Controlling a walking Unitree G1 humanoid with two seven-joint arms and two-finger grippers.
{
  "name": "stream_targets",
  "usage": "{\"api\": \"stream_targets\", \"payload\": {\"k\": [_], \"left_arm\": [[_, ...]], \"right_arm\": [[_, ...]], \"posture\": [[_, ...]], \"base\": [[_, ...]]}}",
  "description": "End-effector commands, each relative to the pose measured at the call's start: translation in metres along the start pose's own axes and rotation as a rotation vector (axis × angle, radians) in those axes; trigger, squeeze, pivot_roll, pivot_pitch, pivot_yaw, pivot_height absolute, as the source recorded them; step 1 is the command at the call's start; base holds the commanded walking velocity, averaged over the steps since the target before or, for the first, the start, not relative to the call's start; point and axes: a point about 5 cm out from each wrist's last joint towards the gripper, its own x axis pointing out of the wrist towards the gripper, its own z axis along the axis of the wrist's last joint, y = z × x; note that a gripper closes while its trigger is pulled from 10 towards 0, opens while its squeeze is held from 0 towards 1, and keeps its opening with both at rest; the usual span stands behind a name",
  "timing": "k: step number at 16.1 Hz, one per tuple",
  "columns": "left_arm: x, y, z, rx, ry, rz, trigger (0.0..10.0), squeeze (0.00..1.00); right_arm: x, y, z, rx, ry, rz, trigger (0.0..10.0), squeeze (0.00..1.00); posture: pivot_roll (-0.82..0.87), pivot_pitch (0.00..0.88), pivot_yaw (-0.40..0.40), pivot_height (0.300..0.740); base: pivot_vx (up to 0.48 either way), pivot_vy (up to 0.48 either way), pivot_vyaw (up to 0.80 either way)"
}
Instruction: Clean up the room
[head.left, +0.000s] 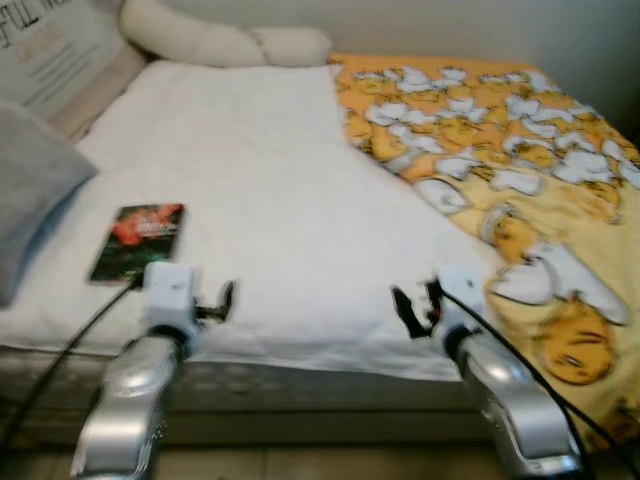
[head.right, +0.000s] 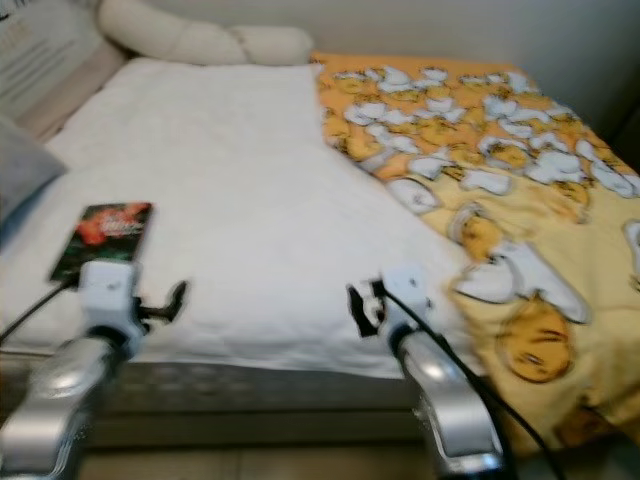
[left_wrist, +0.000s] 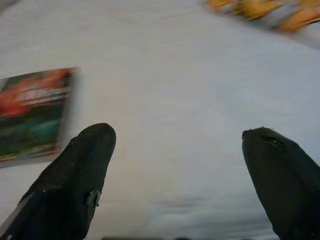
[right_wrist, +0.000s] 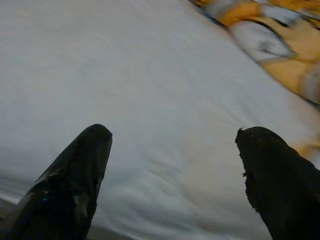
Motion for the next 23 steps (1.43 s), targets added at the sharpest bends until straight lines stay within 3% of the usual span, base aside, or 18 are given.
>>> {"api": "stream_targets", "payload": {"k": [1, 6, 7, 9, 14, 23], "left_arm": [[0.000, 0.006, 0.003, 0.009, -0.006, 0.016, 10.0, 1.00], [0.003, -0.002, 0.010, 0.006, -0.048, -0.002, 10.0, 1.00], [0.003, -0.001, 0.010, 0.030, -0.045, 0.002, 10.0, 1.00], [0.002, 0.000, 0.010, 0.024, -0.051, -0.006, 10.0, 1.00], [0.001, 0.000, 0.012, 0.004, -0.067, -0.011, 10.0, 1.00], [0.001, 0.002, 0.011, 0.032, -0.064, -0.025, 10.0, 1.00]], "right_arm": [[0.000, 0.003, 0.008, 0.017, -0.033, 0.021, 10.0, 1.00], [0.003, 0.002, 0.010, 0.030, -0.040, 0.006, 10.0, 1.00], [0.004, 0.005, 0.009, 0.019, -0.030, 0.010, 10.0, 0.85], [0.005, 0.008, 0.008, 0.016, -0.028, 0.022, 10.0, 0.00], [0.007, 0.008, 0.009, 0.025, -0.025, 0.030, 10.0, 0.00], [0.014, 0.010, 0.012, -0.030, -0.033, 0.053, 10.0, 0.00]], "posture": [[-0.08, 0.000, -0.015, 0.740], [-0.07, 0.000, -0.018, 0.740], [-0.07, 0.000, -0.019, 0.740], [-0.06, 0.000, -0.020, 0.740], [-0.06, 0.000, -0.018, 0.740], [-0.05, 0.000, -0.022, 0.740]], "base": [[0.000, -0.480, 0.00], [0.000, -0.182, 0.00], [0.000, 0.000, 0.00], [0.000, 0.000, 0.00], [0.231, 0.000, -0.59], [0.308, 0.000, -0.15]]}}
